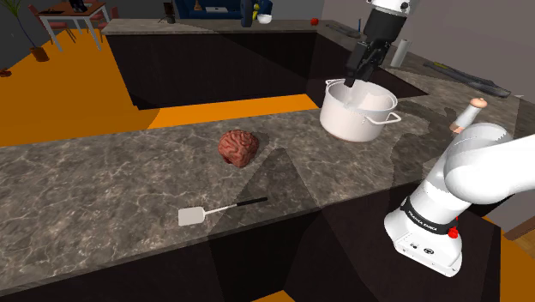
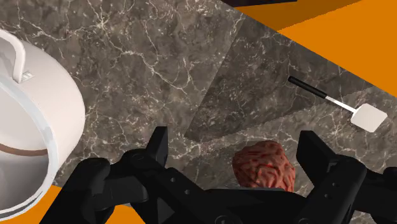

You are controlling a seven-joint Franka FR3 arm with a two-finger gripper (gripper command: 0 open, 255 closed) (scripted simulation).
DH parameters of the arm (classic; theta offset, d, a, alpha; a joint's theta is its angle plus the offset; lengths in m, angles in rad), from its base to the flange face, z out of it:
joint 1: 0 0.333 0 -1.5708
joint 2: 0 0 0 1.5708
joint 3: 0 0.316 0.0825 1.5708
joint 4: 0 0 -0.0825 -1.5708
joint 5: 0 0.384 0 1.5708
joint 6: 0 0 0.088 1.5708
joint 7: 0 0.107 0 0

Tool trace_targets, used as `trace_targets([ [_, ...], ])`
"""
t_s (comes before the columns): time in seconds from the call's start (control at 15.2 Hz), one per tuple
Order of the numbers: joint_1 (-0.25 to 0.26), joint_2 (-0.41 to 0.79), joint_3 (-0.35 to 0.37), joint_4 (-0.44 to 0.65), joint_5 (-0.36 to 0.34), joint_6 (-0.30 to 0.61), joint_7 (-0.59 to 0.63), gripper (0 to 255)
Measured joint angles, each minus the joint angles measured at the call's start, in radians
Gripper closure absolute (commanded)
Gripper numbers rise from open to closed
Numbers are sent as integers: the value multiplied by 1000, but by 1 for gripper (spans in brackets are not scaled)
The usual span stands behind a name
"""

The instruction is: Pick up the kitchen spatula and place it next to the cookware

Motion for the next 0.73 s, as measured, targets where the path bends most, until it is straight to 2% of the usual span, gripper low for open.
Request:
trace_targets([
  [0.2,14,35,9,-3,2,34,-17,0],
  [0.73,98,276,67,6,11,240,-123,0],
])
